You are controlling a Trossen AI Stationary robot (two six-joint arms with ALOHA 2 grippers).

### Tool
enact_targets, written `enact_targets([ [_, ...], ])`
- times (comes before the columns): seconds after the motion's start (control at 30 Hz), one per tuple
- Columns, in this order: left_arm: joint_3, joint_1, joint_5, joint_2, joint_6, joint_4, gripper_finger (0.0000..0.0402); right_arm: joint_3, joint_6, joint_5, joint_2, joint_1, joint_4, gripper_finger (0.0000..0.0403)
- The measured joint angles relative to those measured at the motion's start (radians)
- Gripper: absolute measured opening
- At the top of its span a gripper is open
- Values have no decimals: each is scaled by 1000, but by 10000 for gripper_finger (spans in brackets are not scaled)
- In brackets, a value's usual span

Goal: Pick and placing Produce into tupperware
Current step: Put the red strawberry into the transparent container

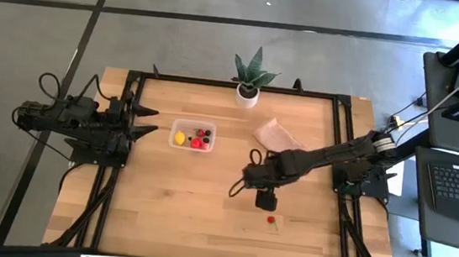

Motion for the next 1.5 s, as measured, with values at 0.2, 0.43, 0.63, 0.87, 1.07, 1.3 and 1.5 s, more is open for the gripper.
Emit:
enact_targets([
  [0.2,0,0,0,0,0,0,229,-231,185,37,-76,7,114,362],
  [0.43,0,0,0,0,0,1,229,-414,209,35,-82,9,381,364],
  [0.63,0,0,0,0,-1,1,229,-497,211,46,-76,9,496,364],
  [0.87,0,0,0,0,-1,1,229,-544,204,125,-75,8,568,358],
  [1.07,0,0,0,0,-2,1,229,-562,195,127,-71,6,611,333],
  [1.3,0,0,0,0,-2,1,229,-588,250,112,-72,2,633,274],
  [1.5,0,0,0,0,-2,1,229,-589,236,112,-72,3,651,207],
])
